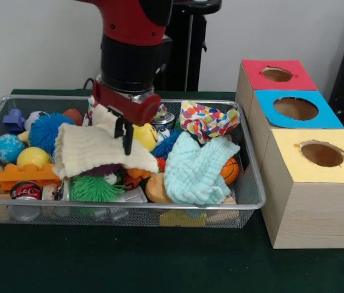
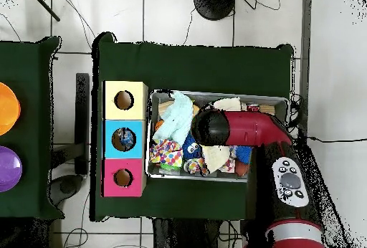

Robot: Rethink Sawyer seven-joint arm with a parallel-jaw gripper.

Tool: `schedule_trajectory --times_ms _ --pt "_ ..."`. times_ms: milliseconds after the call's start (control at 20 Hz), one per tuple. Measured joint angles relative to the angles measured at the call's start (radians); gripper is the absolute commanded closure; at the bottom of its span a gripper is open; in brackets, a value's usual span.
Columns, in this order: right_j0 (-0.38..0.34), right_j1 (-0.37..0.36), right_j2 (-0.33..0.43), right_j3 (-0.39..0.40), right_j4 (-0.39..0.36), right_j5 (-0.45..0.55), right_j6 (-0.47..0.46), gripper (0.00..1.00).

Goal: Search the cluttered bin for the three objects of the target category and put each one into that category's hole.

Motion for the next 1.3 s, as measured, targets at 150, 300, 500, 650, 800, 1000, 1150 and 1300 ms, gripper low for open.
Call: schedule_trajectory --times_ms 150,300,500,650,800,1000,1150,1300 --pt "0.028 -0.013 0.000 0.017 0.039 0.000 0.000 1.00" --pt "0.053 -0.024 0.000 0.037 0.080 0.000 0.000 1.00" --pt "0.075 -0.026 0.000 0.064 0.126 -0.001 0.000 1.00" --pt "0.087 -0.026 0.000 0.084 0.157 -0.001 0.000 1.00" --pt "0.104 -0.026 0.000 0.110 0.193 -0.001 0.000 1.00" --pt "0.123 -0.027 -0.002 0.131 0.218 -0.001 0.000 1.00" --pt "0.132 -0.027 -0.004 0.138 0.226 -0.001 0.000 1.00" --pt "0.137 -0.027 -0.011 0.142 0.226 -0.001 0.000 1.00"
